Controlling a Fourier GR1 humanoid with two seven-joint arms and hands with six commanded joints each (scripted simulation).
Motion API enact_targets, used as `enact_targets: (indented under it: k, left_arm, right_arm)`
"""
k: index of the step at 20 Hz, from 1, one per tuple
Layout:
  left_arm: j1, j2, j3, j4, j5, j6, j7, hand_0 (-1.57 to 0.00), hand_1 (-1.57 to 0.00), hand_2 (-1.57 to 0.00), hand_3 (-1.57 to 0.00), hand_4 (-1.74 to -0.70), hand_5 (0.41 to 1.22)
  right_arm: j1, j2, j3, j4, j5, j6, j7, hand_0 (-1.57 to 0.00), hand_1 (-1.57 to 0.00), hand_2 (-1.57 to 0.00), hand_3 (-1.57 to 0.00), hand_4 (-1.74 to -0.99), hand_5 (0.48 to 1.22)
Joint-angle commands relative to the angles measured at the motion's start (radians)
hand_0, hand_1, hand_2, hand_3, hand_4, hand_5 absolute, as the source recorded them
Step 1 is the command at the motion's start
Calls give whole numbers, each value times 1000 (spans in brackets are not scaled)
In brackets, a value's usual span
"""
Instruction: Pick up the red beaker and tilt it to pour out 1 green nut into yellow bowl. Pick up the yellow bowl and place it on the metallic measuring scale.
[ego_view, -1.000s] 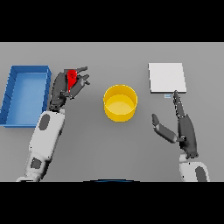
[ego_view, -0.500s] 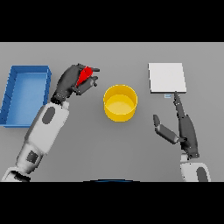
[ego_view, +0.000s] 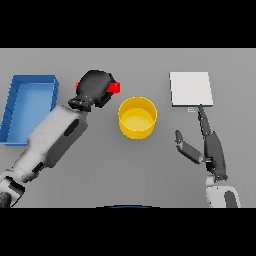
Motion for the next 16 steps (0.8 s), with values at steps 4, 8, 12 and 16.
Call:
enact_targets:
  k: [4,8,12,16]
  left_arm:
    - [-67,25,-88,29,-87,-46,-13,-1571,-1571,-1571,-1571,-1649,1201]
    - [-168,40,-186,69,-151,-166,-44,-1571,-1571,-1571,-1327,-1695,1213]
    - [-246,26,-299,120,-215,-218,-125,-1571,-1571,-1571,-1420,-1718,1218]
    - [-302,23,-408,165,-285,-262,-157,-1571,-1571,-1571,-1509,-1732,1220]
  right_arm:
    - [14,-4,-3,-16,-8,4,-11,1,1,1,1,-1284,705]
    - [13,21,-3,6,-30,5,-29,1,1,1,1,-1288,685]
    - [13,37,-13,6,-50,-1,-28,1,1,1,1,-1294,657]
    - [18,41,-14,18,-57,2,-45,1,1,1,1,-1291,640]
